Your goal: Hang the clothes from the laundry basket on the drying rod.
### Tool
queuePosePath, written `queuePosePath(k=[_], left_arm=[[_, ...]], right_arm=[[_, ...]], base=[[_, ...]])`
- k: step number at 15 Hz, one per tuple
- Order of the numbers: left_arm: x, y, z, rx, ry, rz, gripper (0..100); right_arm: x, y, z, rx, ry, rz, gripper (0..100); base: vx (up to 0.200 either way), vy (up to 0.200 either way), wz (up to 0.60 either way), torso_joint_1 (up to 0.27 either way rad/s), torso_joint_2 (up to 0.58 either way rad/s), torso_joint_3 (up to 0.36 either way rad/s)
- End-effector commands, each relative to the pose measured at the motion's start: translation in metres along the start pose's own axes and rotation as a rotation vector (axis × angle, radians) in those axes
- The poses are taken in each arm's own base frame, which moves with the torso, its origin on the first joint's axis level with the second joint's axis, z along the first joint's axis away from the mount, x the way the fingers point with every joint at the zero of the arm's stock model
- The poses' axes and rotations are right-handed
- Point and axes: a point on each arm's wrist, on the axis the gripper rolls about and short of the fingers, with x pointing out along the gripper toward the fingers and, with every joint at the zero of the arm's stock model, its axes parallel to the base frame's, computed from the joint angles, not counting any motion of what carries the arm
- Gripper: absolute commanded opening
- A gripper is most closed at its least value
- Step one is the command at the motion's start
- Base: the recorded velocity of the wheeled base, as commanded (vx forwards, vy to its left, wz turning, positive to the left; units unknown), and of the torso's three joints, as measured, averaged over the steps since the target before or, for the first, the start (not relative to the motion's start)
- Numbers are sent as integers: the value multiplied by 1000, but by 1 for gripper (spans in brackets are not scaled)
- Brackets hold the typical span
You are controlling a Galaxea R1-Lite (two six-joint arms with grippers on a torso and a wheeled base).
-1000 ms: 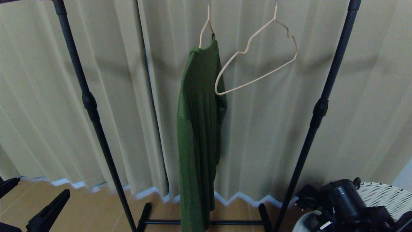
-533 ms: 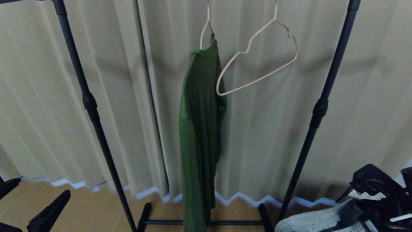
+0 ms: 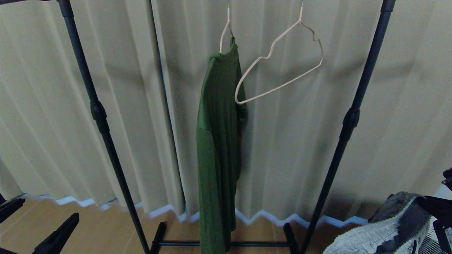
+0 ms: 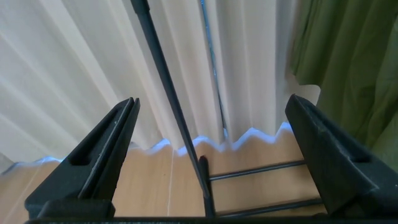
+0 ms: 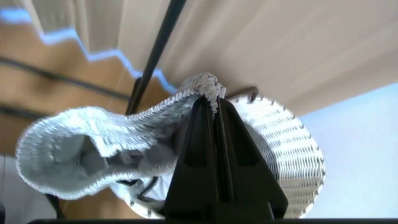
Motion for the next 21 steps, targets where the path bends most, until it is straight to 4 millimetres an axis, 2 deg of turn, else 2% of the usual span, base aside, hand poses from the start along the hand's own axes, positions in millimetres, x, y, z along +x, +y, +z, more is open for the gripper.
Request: queuePosePath(k=[1,8,10,14,17,18,21], left_arm=[[-3,0,-2,20,-7,1,100],[-4,-1,-2,30,-15,-6,100],[-4,-4,-3,35,-18,-49,100],[1,-14,14,53,-93,-289,100],[21,-21,38,58,-103,-442,100],[36,-25,46,64,-80,-471,100],[74,-51,67,87,-31,-571,100]], right_arm=[[0,0,0,0,-2,0,0],[8,3,2,-8,25,10,0],[11,4,3,-10,34,17,0],[14,-1,28,4,-26,55,0],[12,3,48,1,-114,182,0],[9,5,57,8,-179,256,0],[15,10,74,13,-258,297,0]], base=[[-200,0,0,-2,2,2],[-200,0,0,2,5,2],[0,0,0,0,0,0],[0,0,0,0,0,0],[0,0,0,0,0,0],[0,0,0,0,0,0],[0,0,0,0,0,0]])
